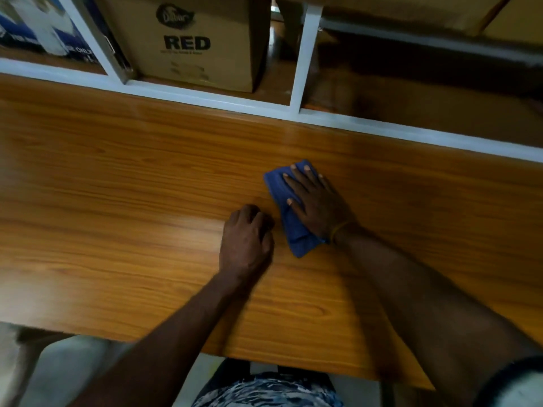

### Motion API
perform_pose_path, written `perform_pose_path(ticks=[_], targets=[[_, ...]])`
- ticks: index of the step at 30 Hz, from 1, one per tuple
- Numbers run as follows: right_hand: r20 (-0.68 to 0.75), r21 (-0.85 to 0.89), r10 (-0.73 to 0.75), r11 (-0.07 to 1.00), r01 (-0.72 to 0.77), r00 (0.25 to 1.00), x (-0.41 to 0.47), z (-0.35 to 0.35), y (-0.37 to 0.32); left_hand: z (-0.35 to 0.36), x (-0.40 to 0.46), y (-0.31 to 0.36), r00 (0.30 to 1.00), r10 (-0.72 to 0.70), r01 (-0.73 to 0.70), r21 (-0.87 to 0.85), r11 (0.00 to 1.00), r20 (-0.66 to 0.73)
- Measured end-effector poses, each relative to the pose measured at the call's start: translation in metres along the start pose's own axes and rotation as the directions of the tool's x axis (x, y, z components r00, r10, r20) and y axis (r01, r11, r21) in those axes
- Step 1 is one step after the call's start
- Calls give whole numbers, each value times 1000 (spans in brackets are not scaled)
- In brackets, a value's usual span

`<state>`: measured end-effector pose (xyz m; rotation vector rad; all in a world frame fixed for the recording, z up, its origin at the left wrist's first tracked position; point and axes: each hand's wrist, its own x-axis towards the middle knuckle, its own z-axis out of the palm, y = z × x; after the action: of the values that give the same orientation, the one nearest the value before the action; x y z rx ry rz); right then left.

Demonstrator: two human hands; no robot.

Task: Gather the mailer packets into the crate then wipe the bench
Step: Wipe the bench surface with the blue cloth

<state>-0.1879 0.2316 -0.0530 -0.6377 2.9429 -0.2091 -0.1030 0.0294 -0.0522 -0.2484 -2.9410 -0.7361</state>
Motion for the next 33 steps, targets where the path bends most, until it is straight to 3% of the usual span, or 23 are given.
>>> perform_pose_path(ticks=[7,11,13,16,23,27,33], targets=[[37,-17,-136,990,137,990,71,-13,57,10,19,15,994,96,-101,90,991,59],[29,4,-158,987,158,987,91,-20,79,12,19,17,996,87,-90,127,988,26],[16,21,-106,994,105,994,93,-20,81,12,19,19,997,74,-76,146,986,21],[-31,46,93,995,-91,995,88,-16,79,13,18,21,999,45,-45,167,985,3],[-135,164,482,872,-460,866,17,2,59,15,1,30,997,-57,64,173,983,-42],[-155,190,556,828,-528,817,-43,15,21,17,-24,43,996,-55,62,121,991,-63],[-97,173,533,841,-513,841,-131,24,-32,22,-69,60,999,-35,37,62,997,-27]])
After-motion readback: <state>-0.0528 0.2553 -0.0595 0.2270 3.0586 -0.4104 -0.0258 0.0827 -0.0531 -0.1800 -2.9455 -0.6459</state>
